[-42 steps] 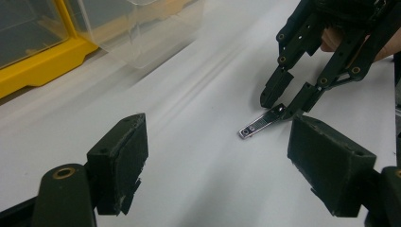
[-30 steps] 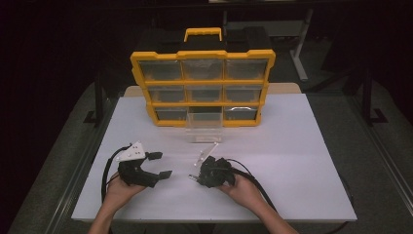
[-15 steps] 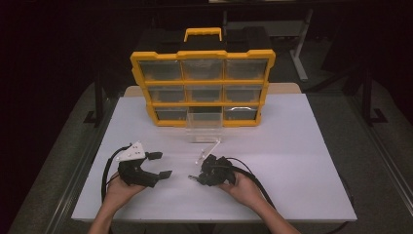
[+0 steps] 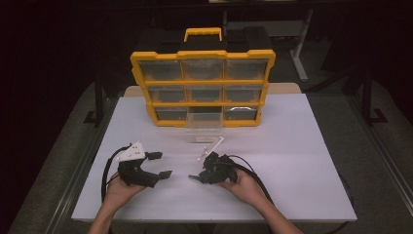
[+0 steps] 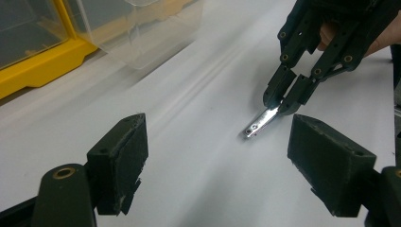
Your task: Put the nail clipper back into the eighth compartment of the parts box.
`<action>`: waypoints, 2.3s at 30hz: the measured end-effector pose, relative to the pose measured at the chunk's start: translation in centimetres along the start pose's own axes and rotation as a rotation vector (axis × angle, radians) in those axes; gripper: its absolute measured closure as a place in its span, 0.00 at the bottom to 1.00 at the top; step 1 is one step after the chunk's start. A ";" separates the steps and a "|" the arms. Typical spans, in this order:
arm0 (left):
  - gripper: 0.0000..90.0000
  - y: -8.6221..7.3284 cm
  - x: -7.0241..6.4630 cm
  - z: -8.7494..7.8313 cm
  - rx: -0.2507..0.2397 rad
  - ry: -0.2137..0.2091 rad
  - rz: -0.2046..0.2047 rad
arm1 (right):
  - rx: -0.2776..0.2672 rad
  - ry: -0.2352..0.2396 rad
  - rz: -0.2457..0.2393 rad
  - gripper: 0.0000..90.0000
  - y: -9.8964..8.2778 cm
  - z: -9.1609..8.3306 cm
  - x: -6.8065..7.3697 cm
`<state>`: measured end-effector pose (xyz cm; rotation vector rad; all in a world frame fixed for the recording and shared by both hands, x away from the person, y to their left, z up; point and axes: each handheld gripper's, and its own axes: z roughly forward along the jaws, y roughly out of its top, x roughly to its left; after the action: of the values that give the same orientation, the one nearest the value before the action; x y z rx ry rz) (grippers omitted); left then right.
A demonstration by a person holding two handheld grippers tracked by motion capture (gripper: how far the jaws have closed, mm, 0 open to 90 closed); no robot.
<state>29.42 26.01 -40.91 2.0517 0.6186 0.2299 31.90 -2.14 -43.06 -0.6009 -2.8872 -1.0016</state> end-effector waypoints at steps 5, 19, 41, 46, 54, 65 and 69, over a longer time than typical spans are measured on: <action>0.23 0.0 0.0 0.0 0.000 -0.001 -0.001 | -0.007 0.008 0.007 0.87 0.0 -0.3 -0.2; 0.23 0.0 0.0 -0.1 -0.002 0.001 0.002 | -0.023 0.032 0.014 0.87 0.5 -1.6 -0.8; 0.22 -0.1 0.0 -0.3 -0.011 -0.003 -0.001 | -0.062 0.055 0.024 0.87 1.8 -4.4 -2.1; 0.22 -0.1 0.0 -0.4 -0.014 0.000 0.004 | -0.075 0.055 0.022 0.87 2.1 -5.0 -2.5; 0.22 -0.1 0.1 -0.5 -0.018 0.003 -0.003 | -0.084 0.057 0.032 0.87 2.5 -6.0 -3.2; 0.22 -0.2 0.1 -0.6 -0.026 0.003 -0.004 | -0.105 0.053 0.037 0.87 3.3 -7.4 -3.8; 0.22 -0.2 0.1 -0.6 -0.025 0.003 -0.005 | -0.103 0.052 0.049 0.87 3.7 -7.9 -3.9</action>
<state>29.18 26.60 -40.75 2.0259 0.6194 0.2368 36.02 -5.61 -35.16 -0.6372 -2.7757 -1.1468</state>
